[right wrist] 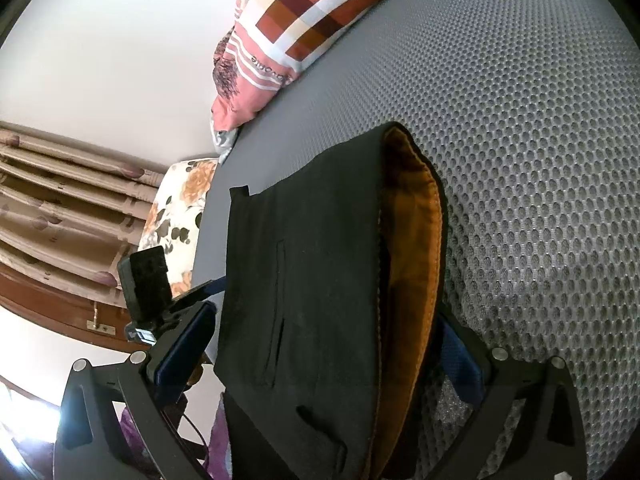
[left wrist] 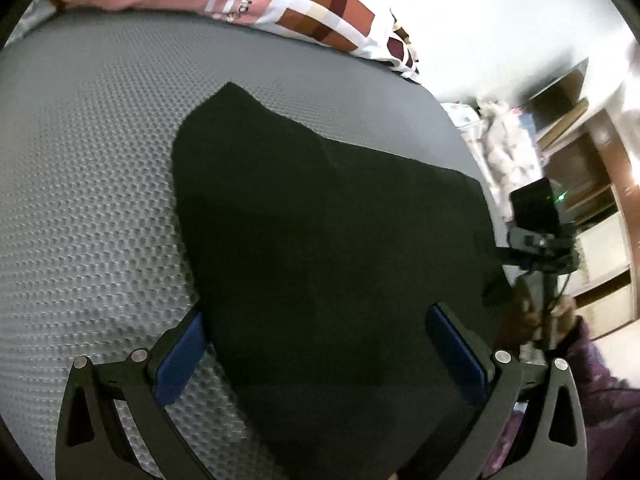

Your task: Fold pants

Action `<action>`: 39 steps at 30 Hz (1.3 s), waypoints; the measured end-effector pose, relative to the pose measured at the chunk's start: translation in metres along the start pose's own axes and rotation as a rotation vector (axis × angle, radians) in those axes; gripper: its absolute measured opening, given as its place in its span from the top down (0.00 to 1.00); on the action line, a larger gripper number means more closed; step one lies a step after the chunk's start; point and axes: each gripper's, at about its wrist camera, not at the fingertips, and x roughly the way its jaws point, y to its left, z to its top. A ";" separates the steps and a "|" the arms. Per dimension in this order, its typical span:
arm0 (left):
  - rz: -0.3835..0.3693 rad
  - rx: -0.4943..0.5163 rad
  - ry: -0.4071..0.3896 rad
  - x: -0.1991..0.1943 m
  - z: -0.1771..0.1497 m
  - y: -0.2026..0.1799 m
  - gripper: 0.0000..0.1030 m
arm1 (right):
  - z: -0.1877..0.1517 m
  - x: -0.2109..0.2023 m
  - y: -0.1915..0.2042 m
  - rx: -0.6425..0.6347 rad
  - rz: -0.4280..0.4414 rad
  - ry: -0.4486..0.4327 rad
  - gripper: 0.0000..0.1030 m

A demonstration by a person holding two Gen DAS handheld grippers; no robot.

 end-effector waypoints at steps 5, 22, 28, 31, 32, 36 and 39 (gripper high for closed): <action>-0.120 -0.076 0.009 -0.005 0.007 0.016 0.00 | 0.002 0.000 -0.002 0.010 0.007 0.017 0.01; -0.304 -0.053 0.058 0.001 0.007 0.015 0.01 | 0.019 0.010 -0.006 -0.007 0.110 0.230 0.01; -0.364 -0.141 0.013 0.001 0.010 0.020 0.01 | 0.020 0.024 0.008 -0.051 0.030 0.268 0.02; -0.244 -0.115 0.003 -0.001 0.006 0.015 0.03 | 0.018 0.022 0.007 -0.061 -0.045 0.254 0.47; -0.228 -0.103 0.007 -0.001 0.006 0.013 0.03 | 0.019 0.020 0.001 -0.041 -0.066 0.251 0.59; -0.225 -0.125 0.028 0.001 0.010 0.013 0.03 | 0.017 0.017 -0.016 0.018 -0.014 0.247 0.68; -0.241 -0.145 0.018 0.002 0.010 0.015 0.03 | 0.021 0.019 -0.019 0.061 0.034 0.268 0.58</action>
